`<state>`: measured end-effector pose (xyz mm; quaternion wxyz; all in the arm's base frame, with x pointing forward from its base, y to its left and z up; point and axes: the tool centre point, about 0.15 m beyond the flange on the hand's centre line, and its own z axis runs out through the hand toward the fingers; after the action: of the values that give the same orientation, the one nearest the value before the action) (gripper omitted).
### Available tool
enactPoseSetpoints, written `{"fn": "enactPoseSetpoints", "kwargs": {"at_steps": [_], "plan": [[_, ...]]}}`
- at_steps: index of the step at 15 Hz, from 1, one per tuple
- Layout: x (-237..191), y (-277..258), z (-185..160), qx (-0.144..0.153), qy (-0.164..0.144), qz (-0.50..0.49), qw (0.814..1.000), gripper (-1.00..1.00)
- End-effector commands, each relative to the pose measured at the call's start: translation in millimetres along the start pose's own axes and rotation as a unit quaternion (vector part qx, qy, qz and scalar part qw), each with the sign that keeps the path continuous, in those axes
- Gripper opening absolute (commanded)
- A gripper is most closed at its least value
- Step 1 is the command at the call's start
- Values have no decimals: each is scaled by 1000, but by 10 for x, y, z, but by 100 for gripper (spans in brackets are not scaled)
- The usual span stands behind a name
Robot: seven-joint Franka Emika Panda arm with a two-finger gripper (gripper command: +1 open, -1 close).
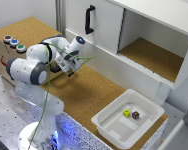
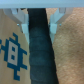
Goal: Grasp the drawer handle and open it
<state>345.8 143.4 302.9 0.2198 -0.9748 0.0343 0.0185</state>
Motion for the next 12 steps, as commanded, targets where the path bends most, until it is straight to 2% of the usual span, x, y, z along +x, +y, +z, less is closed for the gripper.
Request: {"fn": "enactPoseSetpoints", "kwargs": {"at_steps": [1, 3, 4, 7, 12], "plan": [[163, 794, 189, 20, 10, 32, 999, -100], [161, 895, 175, 14, 5, 54, 998, -100], [158, 926, 155, 9, 5, 61, 998, 100], [69, 861, 18, -12, 18, 48, 999, 100], [7, 612, -124, -66, 40, 6, 997, 100]]}}
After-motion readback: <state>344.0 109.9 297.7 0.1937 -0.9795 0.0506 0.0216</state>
